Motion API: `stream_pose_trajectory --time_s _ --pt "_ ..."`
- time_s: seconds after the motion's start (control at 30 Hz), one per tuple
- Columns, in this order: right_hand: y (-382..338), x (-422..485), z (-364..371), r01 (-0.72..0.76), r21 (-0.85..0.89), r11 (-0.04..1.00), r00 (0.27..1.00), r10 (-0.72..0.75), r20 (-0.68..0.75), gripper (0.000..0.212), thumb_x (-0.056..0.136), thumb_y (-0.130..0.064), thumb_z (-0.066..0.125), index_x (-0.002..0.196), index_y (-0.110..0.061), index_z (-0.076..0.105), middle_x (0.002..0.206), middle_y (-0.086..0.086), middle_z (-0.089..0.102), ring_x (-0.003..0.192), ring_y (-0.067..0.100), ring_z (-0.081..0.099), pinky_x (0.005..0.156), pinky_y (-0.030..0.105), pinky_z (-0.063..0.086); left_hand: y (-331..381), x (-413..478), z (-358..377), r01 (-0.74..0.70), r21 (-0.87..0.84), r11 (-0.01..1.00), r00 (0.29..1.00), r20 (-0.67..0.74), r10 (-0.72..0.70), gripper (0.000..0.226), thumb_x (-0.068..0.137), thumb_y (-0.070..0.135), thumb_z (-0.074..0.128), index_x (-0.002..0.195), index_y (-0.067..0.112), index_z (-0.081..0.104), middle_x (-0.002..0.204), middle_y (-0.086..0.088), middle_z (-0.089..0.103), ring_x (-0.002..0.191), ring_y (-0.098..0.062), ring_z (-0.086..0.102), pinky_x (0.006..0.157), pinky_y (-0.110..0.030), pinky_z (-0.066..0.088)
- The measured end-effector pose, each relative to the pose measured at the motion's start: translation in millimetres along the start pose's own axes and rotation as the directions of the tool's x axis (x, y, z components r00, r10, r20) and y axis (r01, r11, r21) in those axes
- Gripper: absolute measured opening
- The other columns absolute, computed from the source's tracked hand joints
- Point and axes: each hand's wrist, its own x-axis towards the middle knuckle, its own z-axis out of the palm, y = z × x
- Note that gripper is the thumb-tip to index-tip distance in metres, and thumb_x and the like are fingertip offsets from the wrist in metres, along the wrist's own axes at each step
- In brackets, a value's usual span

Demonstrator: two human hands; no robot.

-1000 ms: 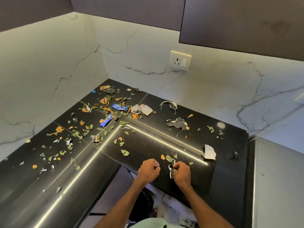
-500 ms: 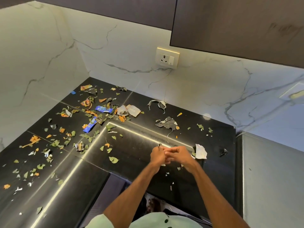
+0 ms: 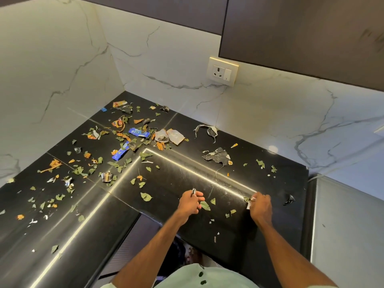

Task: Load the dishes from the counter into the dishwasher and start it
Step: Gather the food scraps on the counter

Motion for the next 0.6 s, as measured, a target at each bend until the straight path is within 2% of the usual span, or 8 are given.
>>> stream_pose_trajectory --time_s 0.07,0.13,0.3,0.4,0.47,0.53,0.6 --pt "-4 -2 3 -0.021 0.076 0.997 1.0 0.022 -0.019 0.013 0.094 -0.003 0.061 0.093 -0.007 0.073 0.093 0.012 0.06 0.074 0.022 0.059 0.071 0.04 0.058 -3 -1 -1 0.025 -0.006 1.0 1.0 0.014 -0.025 0.028 0.103 0.009 0.037 0.109 0.009 0.064 0.103 -0.009 0.073 0.06 -0.01 0.056 0.048 -0.02 0.044" --pt "-4 3 2 -0.078 0.175 0.981 0.997 0.082 -0.015 0.01 0.09 -0.004 0.068 0.088 -0.008 0.077 0.086 0.011 0.069 0.074 0.023 0.064 0.07 0.038 0.058 -4 0 -3 0.037 -0.005 0.999 0.999 0.019 -0.037 0.028 0.103 0.009 0.037 0.109 0.008 0.064 0.103 -0.009 0.074 0.06 -0.009 0.057 0.048 -0.02 0.044" --pt "9 25 -21 -0.14 0.311 0.94 0.968 0.197 -0.158 0.007 0.09 -0.008 0.069 0.093 -0.009 0.075 0.09 0.011 0.072 0.08 0.026 0.065 0.076 0.039 0.056 4 7 -1 0.017 0.004 1.0 1.0 0.024 -0.017 0.027 0.104 0.009 0.037 0.109 0.008 0.064 0.105 -0.01 0.072 0.061 -0.009 0.056 0.049 -0.018 0.045" --pt "30 50 -35 -0.178 0.258 0.95 0.942 0.24 -0.234 0.008 0.086 -0.008 0.075 0.093 -0.01 0.077 0.093 0.012 0.07 0.085 0.028 0.066 0.075 0.039 0.059 14 10 6 0.005 0.025 1.0 1.0 0.028 -0.006 0.027 0.106 0.012 0.037 0.107 0.007 0.064 0.105 -0.011 0.072 0.061 -0.011 0.055 0.049 -0.02 0.044" --pt "45 64 -40 -0.238 0.14 0.961 0.928 0.268 -0.258 0.013 0.082 -0.011 0.079 0.095 -0.009 0.078 0.101 0.014 0.065 0.095 0.03 0.06 0.08 0.043 0.058 20 12 11 -0.01 0.05 0.999 0.999 0.046 0.008 0.028 0.106 0.013 0.036 0.107 0.008 0.064 0.104 -0.01 0.071 0.062 -0.012 0.056 0.05 -0.021 0.045" --pt "55 71 -42 -0.302 0.026 0.953 0.923 0.3 -0.242 0.022 0.084 -0.016 0.079 0.101 -0.003 0.075 0.113 0.019 0.059 0.105 0.036 0.053 0.088 0.047 0.053 25 12 14 -0.033 0.075 0.997 0.998 0.064 0.028 0.028 0.107 0.013 0.036 0.108 0.009 0.064 0.103 -0.008 0.072 0.064 -0.013 0.058 0.052 -0.022 0.046" --pt "61 73 -41 -0.351 0.005 0.936 0.921 0.346 -0.18 0.027 0.086 -0.02 0.077 0.106 -0.001 0.074 0.12 0.021 0.055 0.111 0.039 0.052 0.093 0.048 0.049 27 12 15 -0.041 0.093 0.995 0.997 0.072 0.034 0.028 0.106 0.013 0.036 0.109 0.01 0.064 0.103 -0.007 0.072 0.065 -0.012 0.058 0.054 -0.023 0.047"
